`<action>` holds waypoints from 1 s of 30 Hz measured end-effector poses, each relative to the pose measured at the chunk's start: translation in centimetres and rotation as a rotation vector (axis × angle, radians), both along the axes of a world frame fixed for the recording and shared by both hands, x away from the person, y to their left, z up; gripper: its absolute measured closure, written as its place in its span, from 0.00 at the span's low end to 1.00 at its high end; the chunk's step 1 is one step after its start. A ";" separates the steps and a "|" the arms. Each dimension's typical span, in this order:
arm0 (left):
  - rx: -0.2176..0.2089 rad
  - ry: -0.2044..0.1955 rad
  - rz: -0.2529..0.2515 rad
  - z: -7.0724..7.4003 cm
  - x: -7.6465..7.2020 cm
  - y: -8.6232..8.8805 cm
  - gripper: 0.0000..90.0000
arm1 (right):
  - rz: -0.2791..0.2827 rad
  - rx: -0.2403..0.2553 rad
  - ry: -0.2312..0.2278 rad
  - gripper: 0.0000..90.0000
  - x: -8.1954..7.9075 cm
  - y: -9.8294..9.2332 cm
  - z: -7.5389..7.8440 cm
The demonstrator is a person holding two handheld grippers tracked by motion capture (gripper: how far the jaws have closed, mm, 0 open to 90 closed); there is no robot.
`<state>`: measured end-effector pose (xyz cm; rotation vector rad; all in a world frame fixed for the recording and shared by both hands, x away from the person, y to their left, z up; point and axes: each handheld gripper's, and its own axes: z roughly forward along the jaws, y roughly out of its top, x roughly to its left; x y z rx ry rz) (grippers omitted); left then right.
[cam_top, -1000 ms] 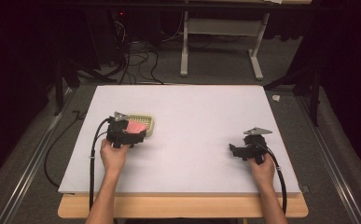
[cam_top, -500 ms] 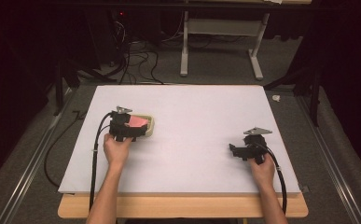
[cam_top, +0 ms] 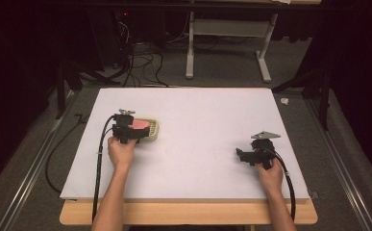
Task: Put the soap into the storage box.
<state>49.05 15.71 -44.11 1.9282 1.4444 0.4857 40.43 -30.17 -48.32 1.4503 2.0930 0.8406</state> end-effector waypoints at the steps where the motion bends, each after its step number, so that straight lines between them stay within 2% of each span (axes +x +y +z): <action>1: 0.000 0.000 0.000 0.0 0.0 0.0 0.15 | 0.000 0.000 0.000 0.16 0.0 0.0 0.0; 4: 0.028 0.012 -0.001 -0.2 0.6 -0.4 0.15 | 0.000 0.000 -0.001 0.16 0.0 0.0 0.0; 9: 0.043 0.023 0.004 -0.5 1.1 -0.7 0.15 | 0.000 0.000 -0.001 0.16 0.0 0.0 0.0; 20: 0.020 0.048 0.024 -1.3 2.0 -0.8 0.15 | 0.000 0.000 -0.001 0.16 0.0 0.0 0.0; 30: 0.029 0.053 0.038 -1.8 2.3 -0.9 0.15 | 0.000 0.000 -0.001 0.16 0.0 0.0 0.0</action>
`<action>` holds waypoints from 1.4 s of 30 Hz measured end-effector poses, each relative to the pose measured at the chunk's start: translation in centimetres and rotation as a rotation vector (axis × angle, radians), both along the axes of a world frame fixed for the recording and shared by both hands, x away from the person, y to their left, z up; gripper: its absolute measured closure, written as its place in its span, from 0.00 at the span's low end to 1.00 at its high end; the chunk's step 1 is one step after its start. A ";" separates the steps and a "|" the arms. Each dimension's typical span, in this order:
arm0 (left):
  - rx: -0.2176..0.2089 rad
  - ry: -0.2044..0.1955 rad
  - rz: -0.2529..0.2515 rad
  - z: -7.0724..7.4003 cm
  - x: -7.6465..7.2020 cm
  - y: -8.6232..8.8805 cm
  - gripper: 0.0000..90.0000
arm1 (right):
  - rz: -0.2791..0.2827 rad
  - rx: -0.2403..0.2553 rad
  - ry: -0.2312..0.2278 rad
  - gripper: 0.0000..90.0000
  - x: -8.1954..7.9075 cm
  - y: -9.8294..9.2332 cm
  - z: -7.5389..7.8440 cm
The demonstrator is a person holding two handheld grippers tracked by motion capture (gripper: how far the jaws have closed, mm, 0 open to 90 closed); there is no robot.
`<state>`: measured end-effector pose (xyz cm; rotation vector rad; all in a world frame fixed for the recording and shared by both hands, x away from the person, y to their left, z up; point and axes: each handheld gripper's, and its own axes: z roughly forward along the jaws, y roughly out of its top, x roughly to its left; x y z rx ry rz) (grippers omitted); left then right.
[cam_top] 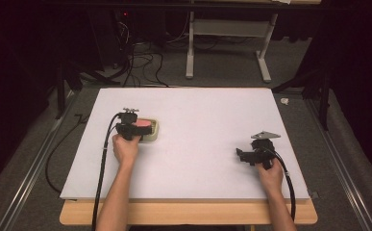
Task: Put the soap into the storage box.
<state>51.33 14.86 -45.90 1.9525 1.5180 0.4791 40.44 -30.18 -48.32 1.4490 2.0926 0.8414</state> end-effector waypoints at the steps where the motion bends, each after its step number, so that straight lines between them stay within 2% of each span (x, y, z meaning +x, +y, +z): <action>1: 0.000 0.000 0.000 0.0 0.0 0.0 0.15 | 0.000 0.000 0.000 0.16 0.0 0.0 0.0; 5: -0.004 -0.004 0.002 0.1 0.0 0.1 0.15 | 0.000 0.000 0.000 0.16 0.0 0.0 0.0; 10: -0.018 -0.049 -0.001 0.9 -0.5 0.2 0.13 | 0.000 0.000 0.000 0.16 0.0 0.0 0.0; 12: -0.018 -0.055 -0.003 1.0 -0.6 0.3 0.13 | 0.000 0.000 0.000 0.16 0.0 0.0 0.0; 18: -0.010 -0.074 -0.027 1.6 -1.1 0.4 0.13 | -0.001 0.001 0.001 0.16 0.0 0.0 0.0; 20: -0.022 -0.083 -0.045 2.0 -1.4 0.4 0.14 | -0.001 0.001 0.001 0.16 0.0 0.0 0.0; 28: -0.012 -0.123 -0.061 3.0 -2.3 0.5 0.15 | -0.001 0.001 0.001 0.16 0.0 0.0 0.0; 42: -0.014 -0.159 -0.092 4.2 -3.5 0.7 0.15 | -0.001 0.001 0.001 0.16 0.0 0.0 0.0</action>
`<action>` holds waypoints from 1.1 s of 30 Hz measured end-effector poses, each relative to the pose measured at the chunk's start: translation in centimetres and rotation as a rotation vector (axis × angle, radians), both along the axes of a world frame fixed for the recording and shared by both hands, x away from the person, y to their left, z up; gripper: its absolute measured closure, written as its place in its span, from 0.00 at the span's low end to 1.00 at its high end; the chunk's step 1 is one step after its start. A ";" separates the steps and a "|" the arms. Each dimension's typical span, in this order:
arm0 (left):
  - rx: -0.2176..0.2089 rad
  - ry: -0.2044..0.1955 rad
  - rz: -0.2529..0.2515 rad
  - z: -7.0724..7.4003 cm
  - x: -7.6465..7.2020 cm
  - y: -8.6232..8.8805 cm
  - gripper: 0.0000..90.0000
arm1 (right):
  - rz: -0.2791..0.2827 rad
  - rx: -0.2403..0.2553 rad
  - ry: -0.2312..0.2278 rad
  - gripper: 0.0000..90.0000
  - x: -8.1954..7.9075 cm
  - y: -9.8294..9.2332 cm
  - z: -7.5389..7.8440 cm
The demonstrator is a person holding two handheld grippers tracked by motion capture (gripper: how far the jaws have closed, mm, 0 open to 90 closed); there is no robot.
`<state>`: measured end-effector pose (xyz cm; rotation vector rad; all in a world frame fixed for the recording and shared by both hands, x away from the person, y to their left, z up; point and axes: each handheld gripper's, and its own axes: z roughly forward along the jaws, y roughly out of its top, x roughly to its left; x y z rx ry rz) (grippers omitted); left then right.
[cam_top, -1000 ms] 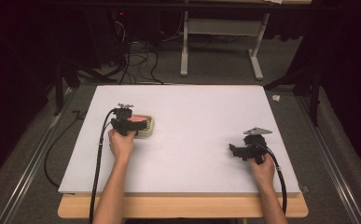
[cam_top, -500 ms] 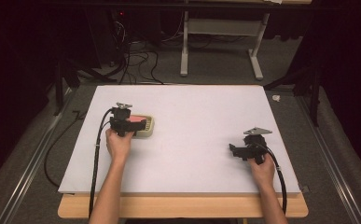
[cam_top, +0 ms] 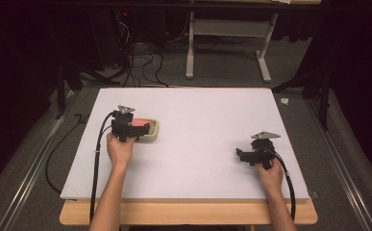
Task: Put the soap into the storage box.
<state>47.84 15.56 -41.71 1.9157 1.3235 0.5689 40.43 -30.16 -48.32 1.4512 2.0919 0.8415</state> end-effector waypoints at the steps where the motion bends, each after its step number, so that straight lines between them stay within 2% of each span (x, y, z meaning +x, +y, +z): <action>1: -0.001 -0.001 -0.002 0.1 -0.1 0.0 0.15 | 0.000 0.000 0.000 0.16 0.0 0.0 0.0; 5: -0.019 -0.007 -0.012 0.2 -0.5 0.2 0.16 | 0.000 0.000 0.000 0.16 0.0 0.0 0.0; 14: -0.031 -0.030 -0.022 0.7 -1.5 0.7 0.16 | 0.000 0.000 0.000 0.16 0.0 0.0 0.0; 24: -0.018 -0.038 -0.042 1.2 -2.6 1.1 0.16 | 0.000 0.000 0.000 0.16 0.0 0.0 0.0; 33: -0.027 -0.050 -0.061 1.6 -3.4 1.1 0.16 | 0.000 0.000 0.000 0.16 0.0 0.0 0.0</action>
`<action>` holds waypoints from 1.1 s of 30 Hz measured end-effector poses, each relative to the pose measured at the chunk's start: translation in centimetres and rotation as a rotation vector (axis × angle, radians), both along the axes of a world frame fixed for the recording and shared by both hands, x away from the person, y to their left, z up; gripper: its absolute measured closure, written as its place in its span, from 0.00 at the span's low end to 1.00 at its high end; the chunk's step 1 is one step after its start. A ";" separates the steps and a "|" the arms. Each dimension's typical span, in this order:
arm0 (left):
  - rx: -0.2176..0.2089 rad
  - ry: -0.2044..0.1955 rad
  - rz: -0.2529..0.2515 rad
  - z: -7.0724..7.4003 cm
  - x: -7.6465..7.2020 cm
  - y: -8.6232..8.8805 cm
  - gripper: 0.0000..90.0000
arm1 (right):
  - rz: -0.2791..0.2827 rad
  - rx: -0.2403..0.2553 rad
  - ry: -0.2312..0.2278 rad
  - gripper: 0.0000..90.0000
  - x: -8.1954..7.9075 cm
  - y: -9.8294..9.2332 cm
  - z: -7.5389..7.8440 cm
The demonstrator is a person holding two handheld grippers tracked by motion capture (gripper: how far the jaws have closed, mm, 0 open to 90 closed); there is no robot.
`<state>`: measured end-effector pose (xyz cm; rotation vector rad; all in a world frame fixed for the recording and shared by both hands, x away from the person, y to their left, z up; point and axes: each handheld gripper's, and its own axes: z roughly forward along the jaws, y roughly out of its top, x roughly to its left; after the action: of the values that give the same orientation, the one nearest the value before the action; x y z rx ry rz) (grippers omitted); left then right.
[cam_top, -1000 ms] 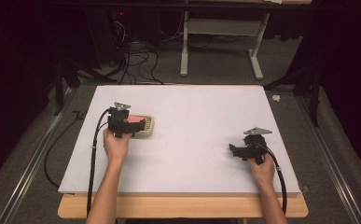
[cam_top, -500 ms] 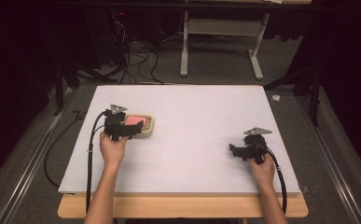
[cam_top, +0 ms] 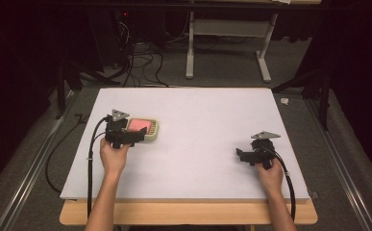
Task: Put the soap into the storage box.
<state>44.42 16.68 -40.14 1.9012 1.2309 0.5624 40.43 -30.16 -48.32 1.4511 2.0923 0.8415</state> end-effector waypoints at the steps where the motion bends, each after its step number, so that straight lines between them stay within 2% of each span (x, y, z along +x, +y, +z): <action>1: -0.001 -0.001 0.001 0.0 -0.1 0.0 0.16 | 0.000 0.000 0.000 0.16 0.0 0.0 0.0; 4: 0.007 -0.009 -0.004 -0.1 -0.4 -0.1 0.16 | 0.000 0.000 0.000 0.16 0.0 0.0 0.0; 14: -0.011 -0.014 -0.028 -0.2 -1.4 0.1 0.16 | 0.000 0.000 0.000 0.16 0.0 0.0 0.0; 17: 0.006 -0.019 -0.036 -0.1 -1.9 -0.2 0.16 | 0.000 0.000 0.000 0.16 0.0 0.0 0.0; 20: 0.005 -0.023 -0.042 -0.1 -2.1 -0.2 0.16 | 0.000 0.000 0.000 0.16 0.0 0.0 0.0; 33: -0.032 -0.027 -0.047 -0.3 -3.4 0.4 0.16 | 0.000 0.000 0.000 0.16 0.0 0.0 0.0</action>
<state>41.04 17.11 -40.45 1.8851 1.1682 0.5389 40.43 -30.15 -48.32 1.4510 2.0920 0.8412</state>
